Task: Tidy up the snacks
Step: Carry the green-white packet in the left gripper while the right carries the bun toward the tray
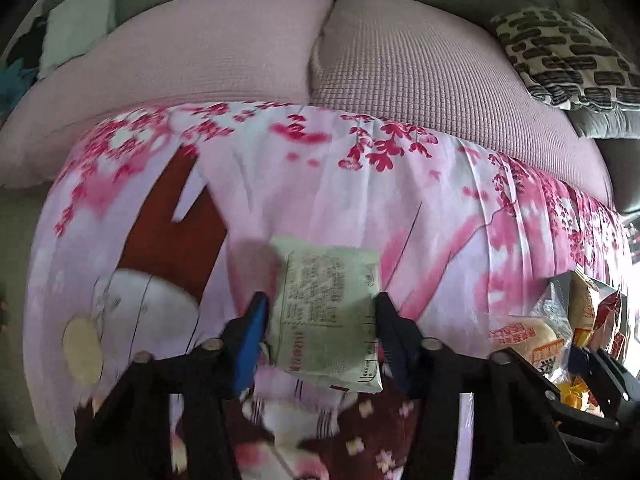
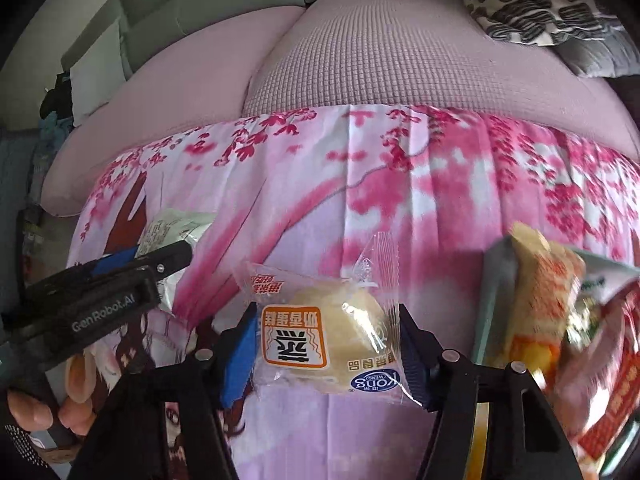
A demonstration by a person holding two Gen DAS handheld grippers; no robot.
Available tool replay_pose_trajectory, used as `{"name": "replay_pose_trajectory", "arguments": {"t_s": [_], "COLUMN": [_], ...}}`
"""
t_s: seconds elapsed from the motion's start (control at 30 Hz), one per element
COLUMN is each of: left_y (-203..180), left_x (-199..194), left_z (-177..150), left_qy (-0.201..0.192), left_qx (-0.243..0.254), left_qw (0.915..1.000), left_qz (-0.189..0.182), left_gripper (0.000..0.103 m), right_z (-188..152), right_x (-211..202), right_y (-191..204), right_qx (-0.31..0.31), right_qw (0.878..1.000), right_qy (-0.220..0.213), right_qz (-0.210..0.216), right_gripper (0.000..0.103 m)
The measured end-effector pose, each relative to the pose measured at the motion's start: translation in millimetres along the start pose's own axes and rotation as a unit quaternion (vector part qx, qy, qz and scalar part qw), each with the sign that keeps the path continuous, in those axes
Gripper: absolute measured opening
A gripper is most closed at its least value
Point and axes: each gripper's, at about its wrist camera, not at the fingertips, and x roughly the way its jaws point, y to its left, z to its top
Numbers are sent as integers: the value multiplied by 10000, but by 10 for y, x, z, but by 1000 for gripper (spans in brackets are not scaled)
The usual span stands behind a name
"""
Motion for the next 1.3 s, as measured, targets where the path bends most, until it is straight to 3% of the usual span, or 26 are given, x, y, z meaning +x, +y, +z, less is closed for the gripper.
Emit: {"name": "replay_pose_trajectory", "arguments": {"t_s": [0.4, 0.83, 1.3], "left_y": [-107, -327, -958], "left_x": [-484, -893, -1012], "left_z": [-616, -1049, -1195], "left_qy": [-540, -1068, -1299], "left_qx": [-746, -1019, -192], "left_qw": [9948, 9871, 9871], "left_qz": [-439, -625, -912], "left_gripper": [54, 54, 54], "right_z": [-634, -1163, -1357], "right_x": [-572, -989, -1245], "right_y": [-64, -302, -858], "right_qx": [131, 591, 1250], "right_qw": [9989, 9925, 9821], "right_qy": [-460, -1051, -1361], "right_qz": [16, -186, -358], "right_gripper": [66, 66, 66]}}
